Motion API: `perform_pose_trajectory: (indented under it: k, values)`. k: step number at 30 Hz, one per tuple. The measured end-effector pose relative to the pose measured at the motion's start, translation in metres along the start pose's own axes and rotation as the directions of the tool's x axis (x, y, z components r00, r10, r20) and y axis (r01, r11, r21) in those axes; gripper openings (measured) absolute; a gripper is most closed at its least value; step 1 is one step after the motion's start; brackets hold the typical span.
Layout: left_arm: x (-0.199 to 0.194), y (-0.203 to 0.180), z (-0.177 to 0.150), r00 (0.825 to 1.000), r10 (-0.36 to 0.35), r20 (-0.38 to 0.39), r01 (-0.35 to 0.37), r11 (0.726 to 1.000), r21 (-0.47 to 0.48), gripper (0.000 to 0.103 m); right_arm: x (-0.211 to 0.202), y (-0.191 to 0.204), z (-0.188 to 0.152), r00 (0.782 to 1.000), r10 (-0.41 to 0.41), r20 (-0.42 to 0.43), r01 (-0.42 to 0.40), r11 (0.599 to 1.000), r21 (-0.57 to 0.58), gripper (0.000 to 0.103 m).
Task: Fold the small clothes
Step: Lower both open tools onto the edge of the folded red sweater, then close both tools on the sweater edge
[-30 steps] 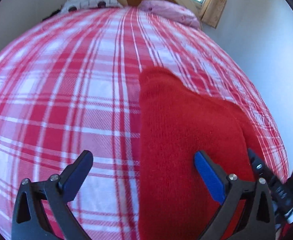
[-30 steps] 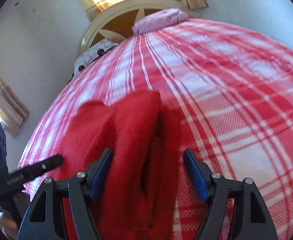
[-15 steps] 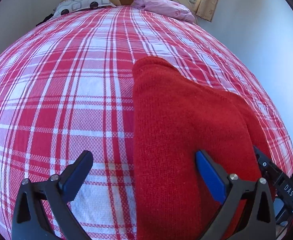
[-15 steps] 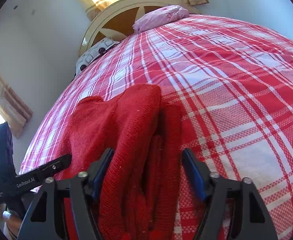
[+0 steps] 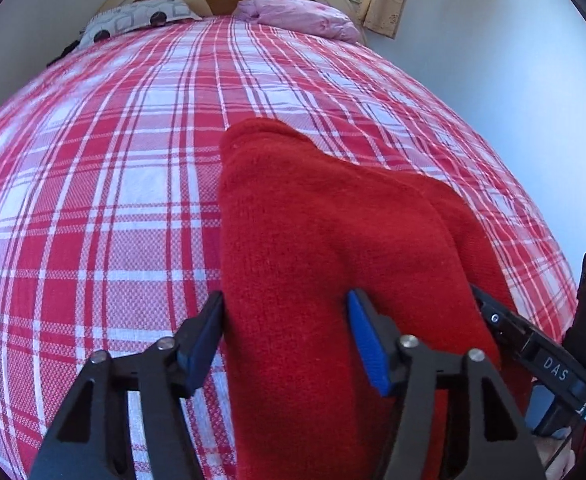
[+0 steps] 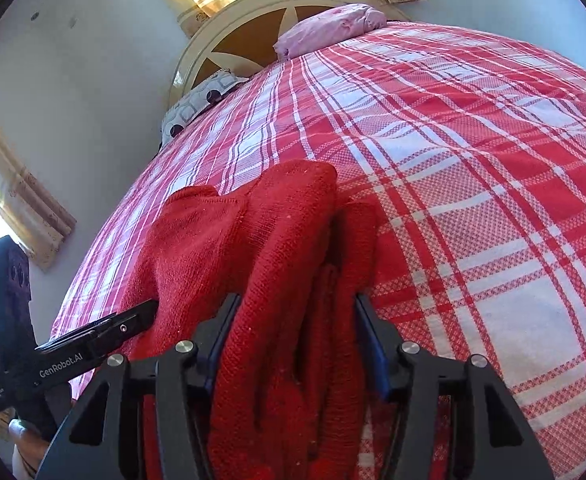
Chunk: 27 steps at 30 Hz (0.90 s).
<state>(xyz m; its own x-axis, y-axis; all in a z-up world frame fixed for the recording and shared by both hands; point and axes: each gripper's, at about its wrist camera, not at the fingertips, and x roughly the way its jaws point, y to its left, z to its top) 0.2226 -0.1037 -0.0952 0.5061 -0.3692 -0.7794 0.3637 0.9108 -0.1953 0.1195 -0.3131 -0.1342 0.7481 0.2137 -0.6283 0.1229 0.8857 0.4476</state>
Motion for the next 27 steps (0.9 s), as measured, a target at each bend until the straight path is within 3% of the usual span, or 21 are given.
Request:
perform_pose_trajectory:
  k: [2, 6, 8, 12, 17, 21, 23, 24, 25, 27]
  values:
    - [-0.001, -0.004, -0.002, 1.0, 0.012, 0.015, -0.012, 1.0, 0.011, 0.058, -0.001, 0.005, -0.001, 1.0, -0.021, 0.006, 0.021, 1.0, -0.02, 0.054]
    - [-0.005, -0.005, -0.003, 1.0, 0.018, 0.021, -0.018, 1.0, 0.016, 0.047, -0.006, 0.014, -0.003, 0.998, -0.052, 0.04, 0.054, 0.997, -0.058, 0.04]
    - [-0.008, -0.006, -0.003, 0.999, 0.026, 0.022, -0.026, 1.0, 0.011, 0.04, -0.01, 0.023, -0.004, 0.994, -0.087, 0.065, 0.094, 0.99, -0.101, 0.036]
    - [-0.021, -0.008, -0.006, 0.998, 0.058, 0.036, -0.059, 0.998, 0.014, 0.035, -0.027, 0.044, -0.007, 0.983, -0.127, 0.132, 0.147, 0.976, -0.16, 0.031]
    - [-0.045, -0.006, -0.01, 0.994, 0.088, 0.07, -0.09, 0.996, 0.02, 0.032, -0.047, 0.065, -0.016, 0.98, -0.101, 0.169, 0.13, 0.977, -0.167, 0.029]
    - [-0.063, 0.0, -0.018, 0.987, 0.12, 0.106, -0.124, 0.992, 0.03, 0.03, -0.062, 0.088, -0.025, 0.976, -0.088, 0.201, 0.131, 0.968, -0.214, 0.021]
    - [-0.072, 0.005, -0.023, 0.983, 0.135, 0.125, -0.139, 0.99, 0.03, 0.022, -0.064, 0.101, -0.029, 0.975, -0.084, 0.207, 0.135, 0.961, -0.243, 0.015]
    - [-0.078, 0.008, -0.025, 0.979, 0.151, 0.14, -0.156, 0.987, 0.029, 0.018, -0.063, 0.104, -0.03, 0.976, -0.077, 0.202, 0.128, 0.959, -0.252, 0.008]
    - [-0.082, 0.01, -0.026, 0.974, 0.17, 0.153, -0.177, 0.984, 0.031, 0.007, -0.062, 0.107, -0.03, 0.977, -0.078, 0.197, 0.127, 0.96, -0.25, 0.008]
    - [-0.089, 0.014, -0.027, 0.963, 0.203, 0.177, -0.215, 0.976, 0.047, 0.006, -0.061, 0.103, -0.028, 0.977, -0.079, 0.196, 0.121, 0.97, -0.21, 0.008]
